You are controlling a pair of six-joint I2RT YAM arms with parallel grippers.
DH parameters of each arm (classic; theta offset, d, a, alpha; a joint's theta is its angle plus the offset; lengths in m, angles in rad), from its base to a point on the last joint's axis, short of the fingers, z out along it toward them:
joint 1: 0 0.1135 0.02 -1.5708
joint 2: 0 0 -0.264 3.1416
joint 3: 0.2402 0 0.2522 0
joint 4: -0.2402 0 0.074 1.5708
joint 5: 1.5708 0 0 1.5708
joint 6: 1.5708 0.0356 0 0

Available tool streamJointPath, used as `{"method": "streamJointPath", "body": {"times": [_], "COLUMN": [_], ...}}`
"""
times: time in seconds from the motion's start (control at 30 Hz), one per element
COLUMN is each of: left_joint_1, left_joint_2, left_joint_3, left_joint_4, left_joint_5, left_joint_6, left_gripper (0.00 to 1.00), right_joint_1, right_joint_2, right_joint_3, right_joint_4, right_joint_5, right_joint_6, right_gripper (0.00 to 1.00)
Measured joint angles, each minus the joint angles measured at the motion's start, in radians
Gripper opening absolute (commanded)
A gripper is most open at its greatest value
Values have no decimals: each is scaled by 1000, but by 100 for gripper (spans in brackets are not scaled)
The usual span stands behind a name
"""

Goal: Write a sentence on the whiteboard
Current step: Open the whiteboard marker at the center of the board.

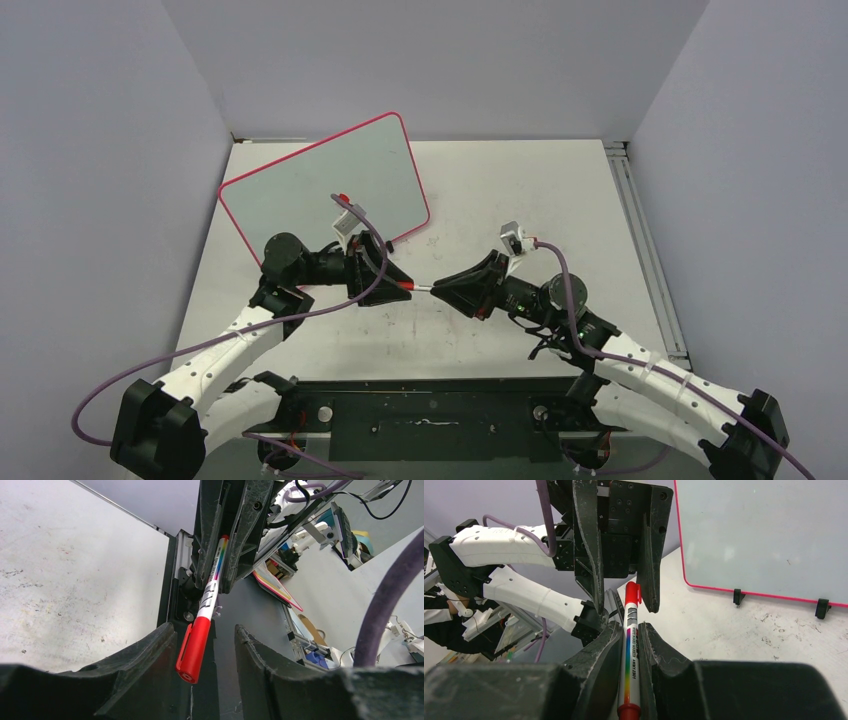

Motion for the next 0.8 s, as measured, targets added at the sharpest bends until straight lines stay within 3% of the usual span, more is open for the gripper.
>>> {"method": "streamJointPath", "body": {"times": [0.13,0.33,0.8], "left_joint_1": [0,0,-17], "left_joint_2": [0,2,1], "left_joint_3": [0,0,0], "left_joint_4": [2,6,34], "left_joint_5": [2,15,40], "left_joint_6": [-2,-6,-5], "left_gripper": [32,0,0], "right_joint_1": [1,7,19], "right_joint_2": [3,3,-106], "right_joint_3": [0,4,11], "right_joint_4": [-2,2,-120], "right_joint_5": [0,-4,13], "right_joint_6": [-4,-8,-55], "right_gripper": [5,5,5]}}
